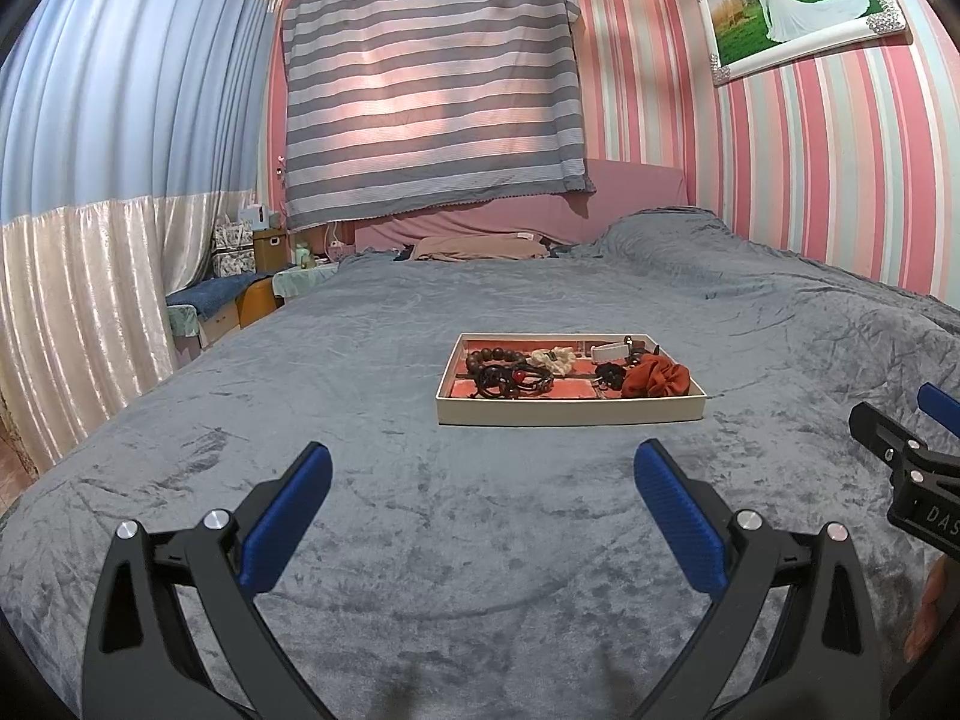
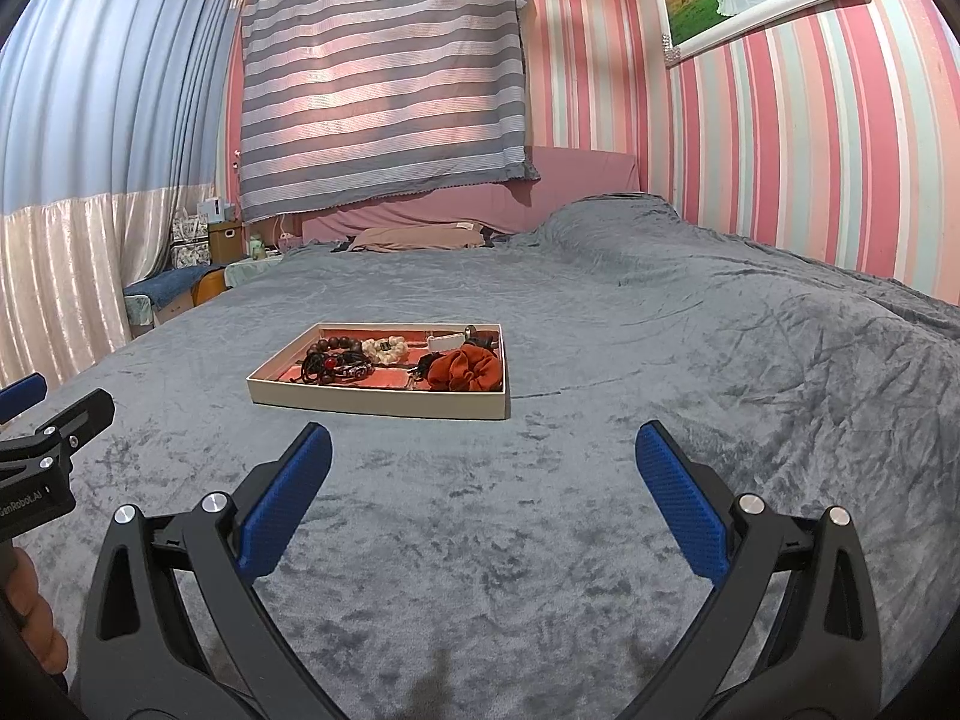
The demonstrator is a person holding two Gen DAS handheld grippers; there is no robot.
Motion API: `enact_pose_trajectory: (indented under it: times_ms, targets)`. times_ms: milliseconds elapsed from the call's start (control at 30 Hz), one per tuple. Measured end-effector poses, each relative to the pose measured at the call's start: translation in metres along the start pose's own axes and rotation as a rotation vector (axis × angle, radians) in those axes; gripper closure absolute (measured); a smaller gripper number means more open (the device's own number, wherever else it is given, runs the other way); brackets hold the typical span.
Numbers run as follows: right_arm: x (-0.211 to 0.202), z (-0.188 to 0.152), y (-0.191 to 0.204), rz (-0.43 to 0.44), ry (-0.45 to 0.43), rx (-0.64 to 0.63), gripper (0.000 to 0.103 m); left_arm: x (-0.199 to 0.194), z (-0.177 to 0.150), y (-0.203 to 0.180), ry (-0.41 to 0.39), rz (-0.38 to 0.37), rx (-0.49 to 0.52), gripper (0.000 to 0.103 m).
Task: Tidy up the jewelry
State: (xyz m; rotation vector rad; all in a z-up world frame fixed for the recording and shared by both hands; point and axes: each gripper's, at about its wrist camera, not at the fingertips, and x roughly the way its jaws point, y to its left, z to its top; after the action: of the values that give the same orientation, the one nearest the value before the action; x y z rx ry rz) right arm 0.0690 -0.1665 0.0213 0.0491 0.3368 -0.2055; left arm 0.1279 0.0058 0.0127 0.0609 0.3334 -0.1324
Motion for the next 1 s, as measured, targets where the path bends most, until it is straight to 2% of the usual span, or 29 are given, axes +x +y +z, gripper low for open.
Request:
enact_pose_trajectory:
  times_ms: [1000]
  targets:
    - [0.0005, 0.0, -0.0003, -0.002, -0.001, 0.001, 0.004, -0.0035, 0.0017, -0.001, -0.006, -0.002, -0.002, 0.005]
